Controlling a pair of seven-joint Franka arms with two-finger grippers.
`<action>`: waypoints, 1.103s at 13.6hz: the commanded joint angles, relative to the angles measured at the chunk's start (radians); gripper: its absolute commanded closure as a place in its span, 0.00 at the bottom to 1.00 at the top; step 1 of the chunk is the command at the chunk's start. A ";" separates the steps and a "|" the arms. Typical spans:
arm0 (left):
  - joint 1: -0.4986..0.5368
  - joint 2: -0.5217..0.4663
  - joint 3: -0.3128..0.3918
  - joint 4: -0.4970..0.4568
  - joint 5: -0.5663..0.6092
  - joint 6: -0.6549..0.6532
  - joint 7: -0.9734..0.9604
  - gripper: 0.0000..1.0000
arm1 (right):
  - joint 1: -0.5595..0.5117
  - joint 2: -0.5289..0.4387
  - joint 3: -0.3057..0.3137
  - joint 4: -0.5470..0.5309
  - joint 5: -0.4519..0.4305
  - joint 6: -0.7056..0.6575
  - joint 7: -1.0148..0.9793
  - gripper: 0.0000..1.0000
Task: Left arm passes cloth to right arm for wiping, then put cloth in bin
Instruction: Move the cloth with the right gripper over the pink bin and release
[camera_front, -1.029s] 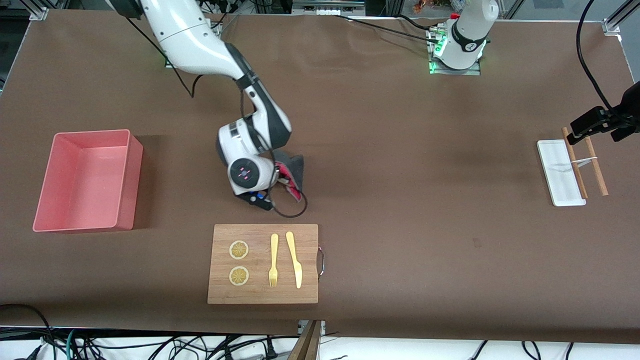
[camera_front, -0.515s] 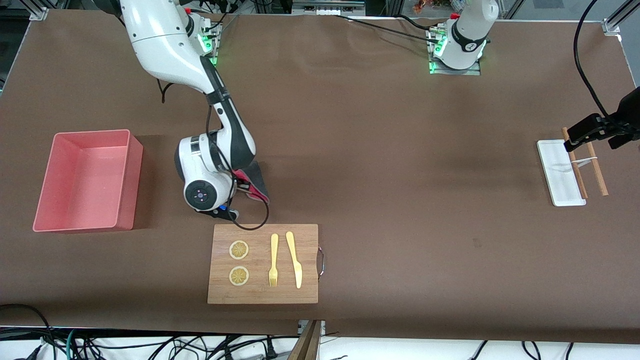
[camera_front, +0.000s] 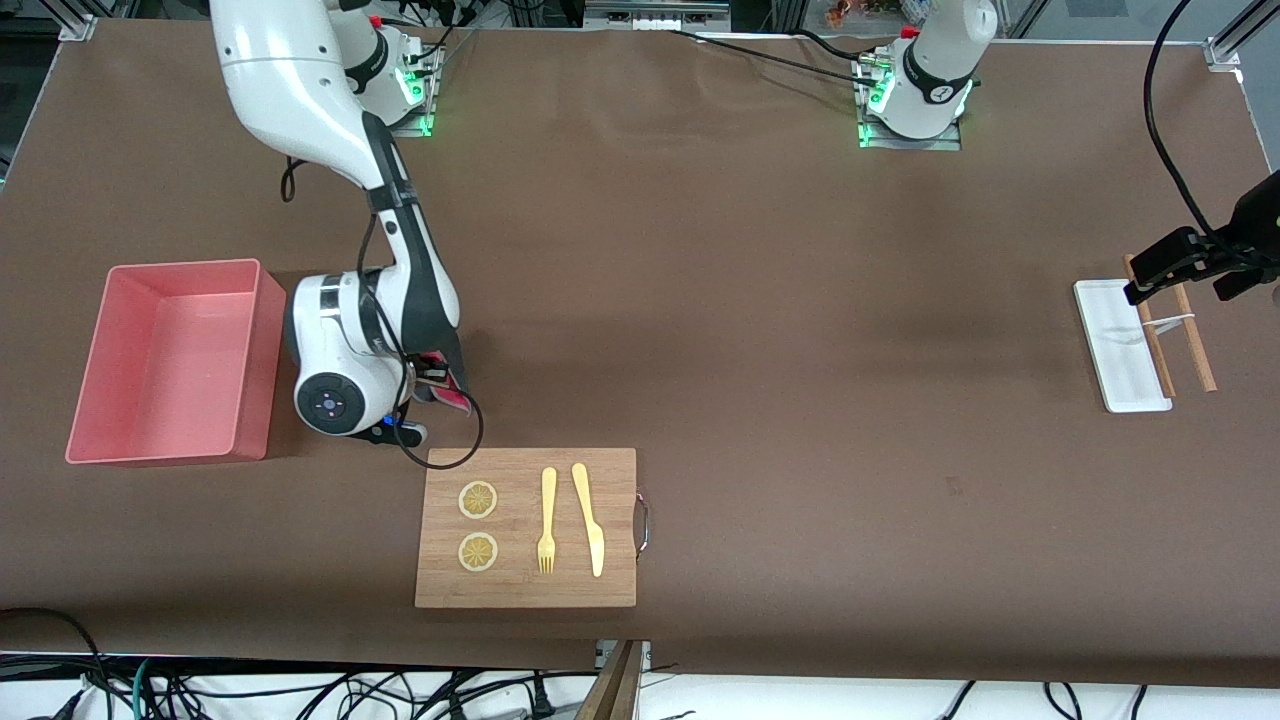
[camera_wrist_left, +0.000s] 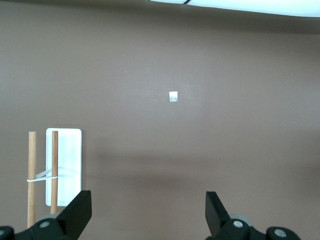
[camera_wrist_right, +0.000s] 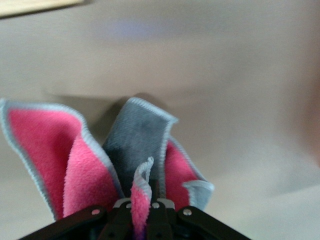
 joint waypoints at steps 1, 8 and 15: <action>-0.003 0.014 0.003 0.043 0.000 -0.007 0.014 0.00 | 0.008 -0.117 -0.031 -0.015 -0.011 -0.068 -0.045 1.00; -0.004 0.022 0.002 0.052 0.000 -0.007 0.015 0.00 | 0.008 -0.225 -0.242 -0.012 -0.081 -0.226 -0.365 1.00; -0.004 0.022 0.002 0.052 0.000 -0.007 0.014 0.00 | -0.230 -0.219 -0.258 -0.021 -0.213 -0.199 -0.731 1.00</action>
